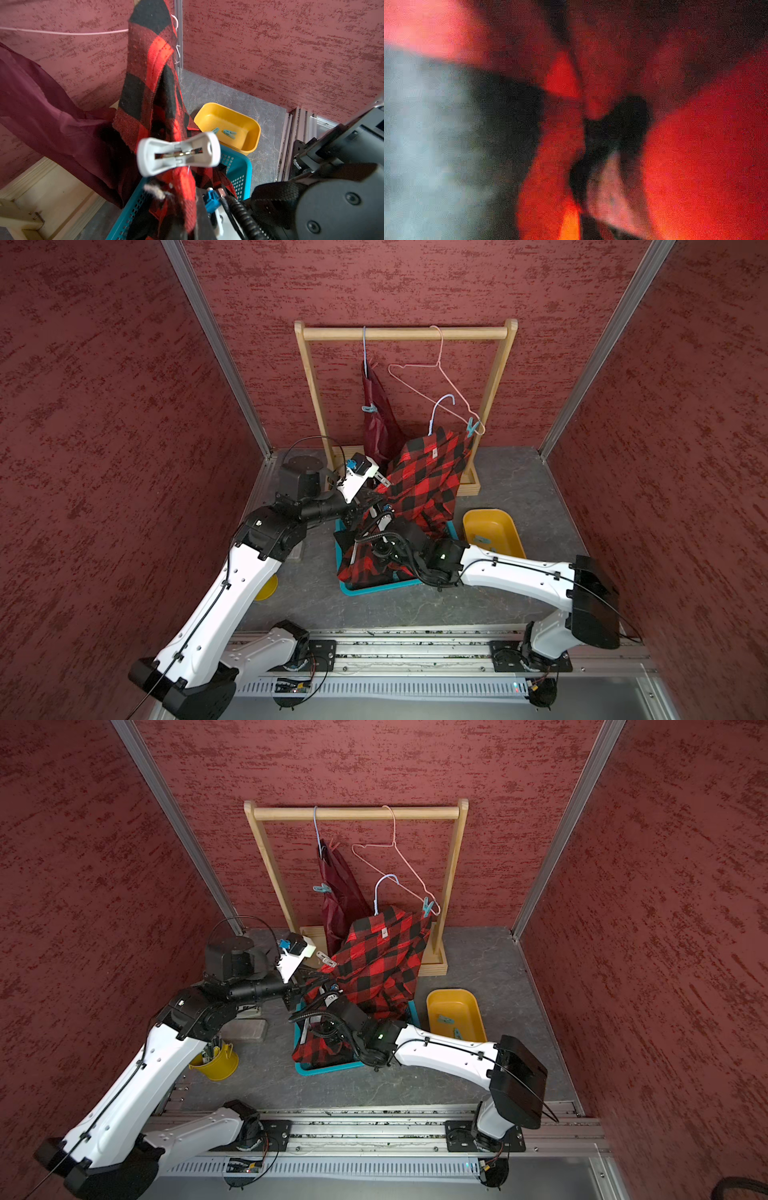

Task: Remove the clothespins securing long-sleeve shirts to the hanger
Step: Place the long-sleeve shirt at the bin.

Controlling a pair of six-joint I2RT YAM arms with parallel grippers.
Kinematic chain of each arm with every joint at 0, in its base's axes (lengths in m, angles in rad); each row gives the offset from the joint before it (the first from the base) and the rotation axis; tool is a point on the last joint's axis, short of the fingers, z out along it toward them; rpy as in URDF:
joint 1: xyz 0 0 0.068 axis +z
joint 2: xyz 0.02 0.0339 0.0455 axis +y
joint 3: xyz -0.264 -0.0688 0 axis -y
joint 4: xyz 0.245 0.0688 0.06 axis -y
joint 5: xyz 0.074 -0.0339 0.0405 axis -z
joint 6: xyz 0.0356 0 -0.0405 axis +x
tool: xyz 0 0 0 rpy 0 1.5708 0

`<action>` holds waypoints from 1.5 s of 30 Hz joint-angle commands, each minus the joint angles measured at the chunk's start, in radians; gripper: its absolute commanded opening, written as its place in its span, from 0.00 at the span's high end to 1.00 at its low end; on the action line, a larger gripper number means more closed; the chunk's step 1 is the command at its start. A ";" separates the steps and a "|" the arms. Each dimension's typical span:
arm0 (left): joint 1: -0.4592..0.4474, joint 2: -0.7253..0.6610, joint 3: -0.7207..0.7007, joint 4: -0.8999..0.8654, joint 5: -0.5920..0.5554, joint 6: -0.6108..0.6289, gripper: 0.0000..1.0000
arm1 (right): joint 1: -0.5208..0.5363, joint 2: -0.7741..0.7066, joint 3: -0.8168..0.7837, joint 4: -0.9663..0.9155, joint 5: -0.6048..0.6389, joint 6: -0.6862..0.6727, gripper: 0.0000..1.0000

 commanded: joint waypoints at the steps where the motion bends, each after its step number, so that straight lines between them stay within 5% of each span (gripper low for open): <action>1: -0.003 -0.041 0.049 0.037 0.015 -0.004 1.00 | -0.019 0.020 0.048 0.001 0.163 0.009 1.00; 9: -0.006 -0.067 0.033 0.019 -0.004 -0.004 1.00 | -0.062 0.112 0.068 0.020 0.313 0.045 1.00; 19: -0.006 -0.130 -0.046 0.000 -0.018 -0.050 1.00 | -0.066 0.238 0.010 0.122 0.240 0.152 0.94; 23: -0.006 -0.159 -0.087 -0.004 -0.034 -0.062 1.00 | -0.065 0.226 -0.001 0.140 0.203 0.161 0.76; 29: -0.006 -0.196 -0.132 -0.019 -0.062 -0.059 1.00 | -0.066 0.078 -0.111 0.158 0.100 0.152 0.19; 31: -0.005 -0.209 -0.149 -0.019 -0.077 -0.059 1.00 | -0.067 0.033 -0.139 0.139 0.056 0.139 0.08; 33: -0.004 -0.223 -0.167 -0.015 -0.088 -0.057 1.00 | -0.068 -0.018 -0.159 0.108 0.015 0.121 0.02; 45: 0.012 -0.276 -0.235 -0.004 -0.113 -0.060 1.00 | -0.138 -0.285 -0.207 -0.056 -0.112 0.059 0.01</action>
